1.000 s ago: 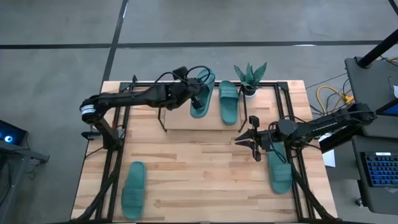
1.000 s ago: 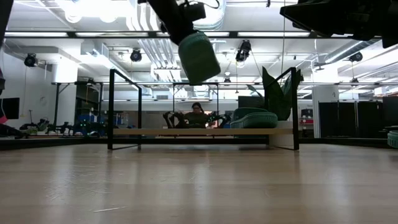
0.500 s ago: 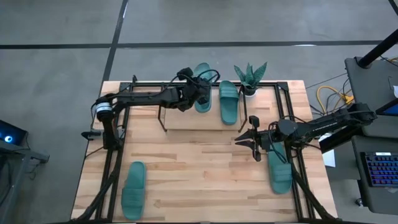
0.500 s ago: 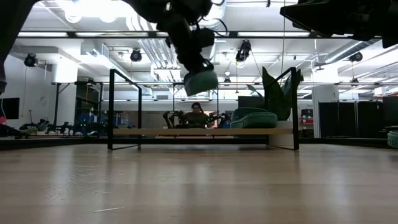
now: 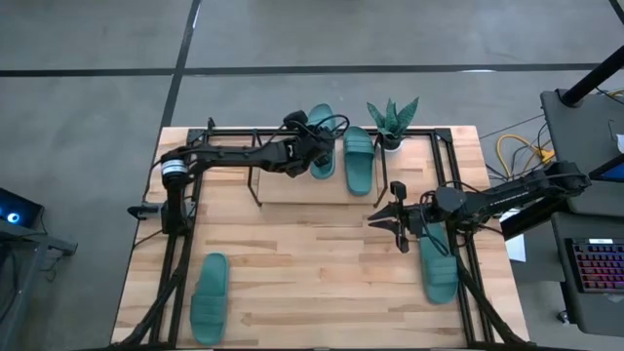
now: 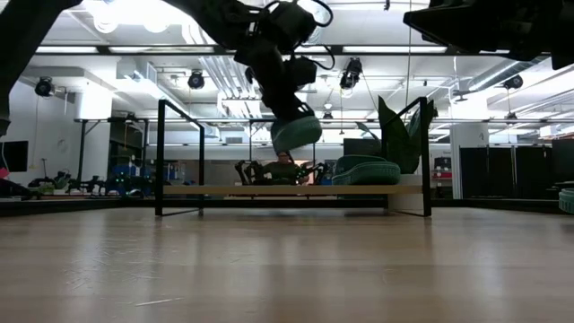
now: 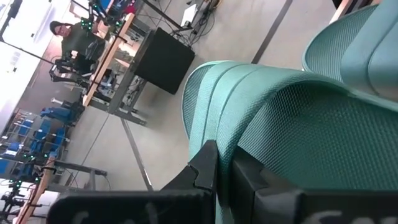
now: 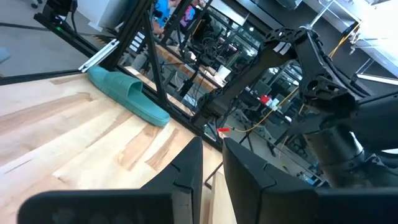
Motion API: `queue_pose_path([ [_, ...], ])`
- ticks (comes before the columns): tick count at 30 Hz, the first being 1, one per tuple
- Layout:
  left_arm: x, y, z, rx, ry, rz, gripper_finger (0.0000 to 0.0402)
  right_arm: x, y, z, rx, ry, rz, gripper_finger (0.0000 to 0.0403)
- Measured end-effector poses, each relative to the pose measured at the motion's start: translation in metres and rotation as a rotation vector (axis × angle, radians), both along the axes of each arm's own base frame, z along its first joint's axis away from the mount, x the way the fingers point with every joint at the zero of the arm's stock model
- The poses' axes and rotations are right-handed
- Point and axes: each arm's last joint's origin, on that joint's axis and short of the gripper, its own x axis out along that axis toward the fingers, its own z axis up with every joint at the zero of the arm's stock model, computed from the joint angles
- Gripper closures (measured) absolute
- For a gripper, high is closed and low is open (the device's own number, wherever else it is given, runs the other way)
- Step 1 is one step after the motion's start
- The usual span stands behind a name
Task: Pick and place slides into the shelf
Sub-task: Put the green slipper on the shelf
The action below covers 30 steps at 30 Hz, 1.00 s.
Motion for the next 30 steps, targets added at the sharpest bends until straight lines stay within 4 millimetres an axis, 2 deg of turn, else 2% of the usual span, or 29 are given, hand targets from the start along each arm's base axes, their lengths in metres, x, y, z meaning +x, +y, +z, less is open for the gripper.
queue_pose_path([
  [12, 0.006, 0.004, -0.016, -0.008, 0.029, 0.006, 0.0401, 0.000, 0.000, 0.000, -0.007, -0.002, -0.018, 0.0349],
  [20, 0.014, 0.007, -0.034, -0.017, 0.056, 0.009, 0.0401, 0.000, 0.000, 0.000, -0.017, -0.004, -0.019, 0.0349],
  [30, 0.027, 0.011, -0.033, -0.028, 0.035, -0.018, 0.0401, 0.000, 0.000, 0.000, -0.026, -0.006, -0.019, 0.0349],
])
